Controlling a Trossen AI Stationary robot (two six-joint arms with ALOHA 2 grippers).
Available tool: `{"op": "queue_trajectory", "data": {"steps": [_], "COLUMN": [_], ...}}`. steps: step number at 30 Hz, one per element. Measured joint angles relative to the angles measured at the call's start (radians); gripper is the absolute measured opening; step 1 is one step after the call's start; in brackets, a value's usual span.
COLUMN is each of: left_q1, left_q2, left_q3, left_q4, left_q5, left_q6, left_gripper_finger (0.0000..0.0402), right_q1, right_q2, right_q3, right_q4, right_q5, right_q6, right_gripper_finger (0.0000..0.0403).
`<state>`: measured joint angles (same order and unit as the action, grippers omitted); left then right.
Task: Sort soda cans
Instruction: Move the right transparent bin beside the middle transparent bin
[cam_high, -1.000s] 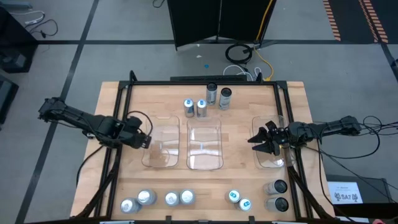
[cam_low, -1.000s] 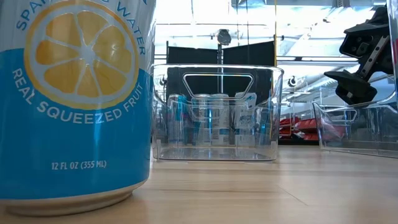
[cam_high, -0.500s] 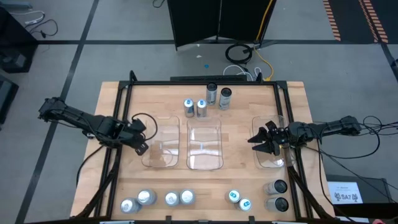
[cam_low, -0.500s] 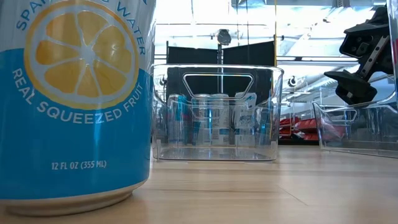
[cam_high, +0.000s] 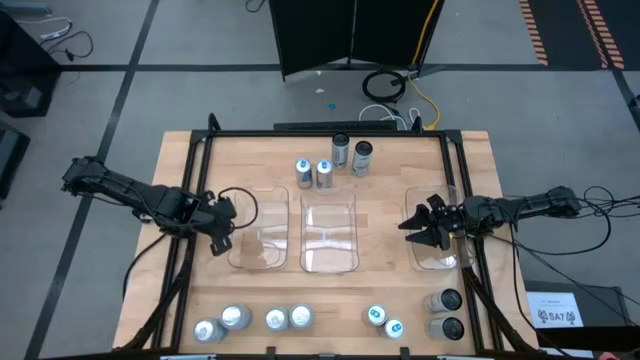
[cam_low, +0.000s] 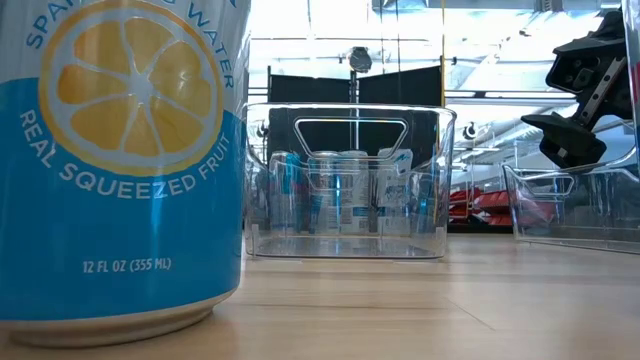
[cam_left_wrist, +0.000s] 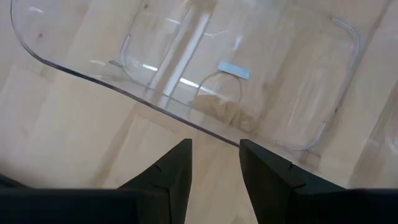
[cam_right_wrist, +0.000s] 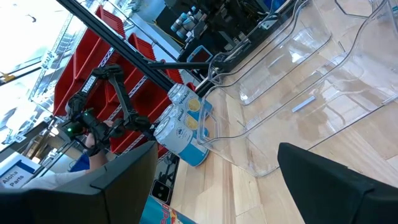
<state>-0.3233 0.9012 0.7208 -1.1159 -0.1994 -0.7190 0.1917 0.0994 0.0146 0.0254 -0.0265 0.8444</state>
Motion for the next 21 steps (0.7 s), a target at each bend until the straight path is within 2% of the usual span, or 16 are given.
{"op": "queue_trajectory", "data": {"steps": [21], "left_q1": [0.000], "left_q2": [0.000], "left_q3": [0.000], "left_q4": [0.062], "left_q5": [-0.014], "left_q6": [-0.005], "left_gripper_finger": [0.0144], "right_q1": [0.000], "right_q2": [0.000], "right_q3": [0.000], "right_q4": [0.000], "right_q5": [0.000], "right_q6": [0.000], "right_gripper_finger": [0.0325]}}
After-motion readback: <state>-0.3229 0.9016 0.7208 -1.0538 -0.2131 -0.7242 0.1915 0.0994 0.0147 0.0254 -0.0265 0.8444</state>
